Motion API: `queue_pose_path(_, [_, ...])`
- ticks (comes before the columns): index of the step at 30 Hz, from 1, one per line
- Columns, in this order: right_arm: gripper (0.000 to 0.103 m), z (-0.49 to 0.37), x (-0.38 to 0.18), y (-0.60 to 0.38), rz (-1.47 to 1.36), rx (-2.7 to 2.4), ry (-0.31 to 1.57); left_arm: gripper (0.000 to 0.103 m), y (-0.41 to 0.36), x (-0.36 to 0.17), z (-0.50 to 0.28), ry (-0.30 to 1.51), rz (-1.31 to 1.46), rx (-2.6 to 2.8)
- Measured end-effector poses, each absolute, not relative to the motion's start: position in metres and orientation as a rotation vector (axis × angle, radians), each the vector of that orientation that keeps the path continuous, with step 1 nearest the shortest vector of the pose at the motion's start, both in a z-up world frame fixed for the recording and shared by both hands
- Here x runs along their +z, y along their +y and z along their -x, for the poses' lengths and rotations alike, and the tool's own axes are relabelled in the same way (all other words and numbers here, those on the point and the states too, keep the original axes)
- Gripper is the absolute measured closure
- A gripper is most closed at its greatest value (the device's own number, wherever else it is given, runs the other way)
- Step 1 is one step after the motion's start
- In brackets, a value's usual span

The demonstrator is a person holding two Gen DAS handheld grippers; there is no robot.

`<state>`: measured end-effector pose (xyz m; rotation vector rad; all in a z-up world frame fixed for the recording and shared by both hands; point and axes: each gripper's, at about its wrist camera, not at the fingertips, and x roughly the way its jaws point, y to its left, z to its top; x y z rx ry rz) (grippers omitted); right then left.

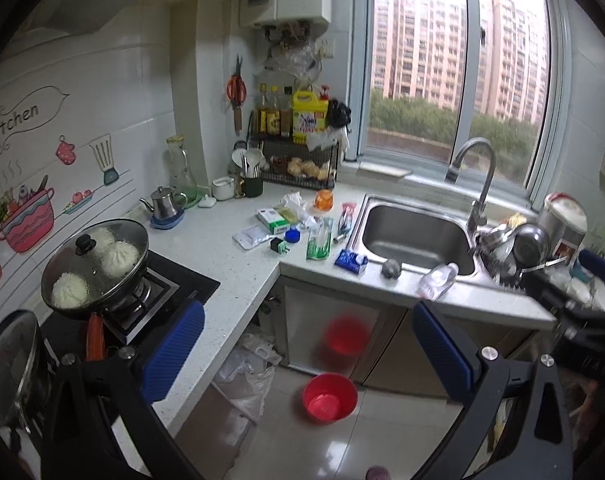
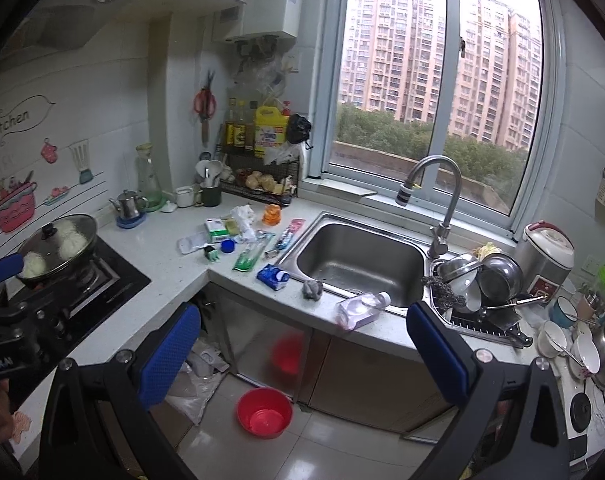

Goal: Collect trash
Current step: 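Reach the right gripper to the grey sponge by the sink and grasp it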

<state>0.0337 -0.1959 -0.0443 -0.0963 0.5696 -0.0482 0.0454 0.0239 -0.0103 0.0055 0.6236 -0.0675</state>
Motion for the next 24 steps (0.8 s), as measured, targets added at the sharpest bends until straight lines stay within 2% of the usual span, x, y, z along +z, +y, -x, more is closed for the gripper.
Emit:
queue_pose_path(10, [0.0,-0.101,-0.062,-0.212,0.064,-0.02,0.674,0.0,0.017,-0.036,-0.126,0.751,-0.05,-0.099])
queue_pose_path(24, [0.0,-0.273,-0.126,-0.234,0.107,0.128,0.915,0.0,-0.03,-0.104,-0.292,0.965,0.036,-0.094])
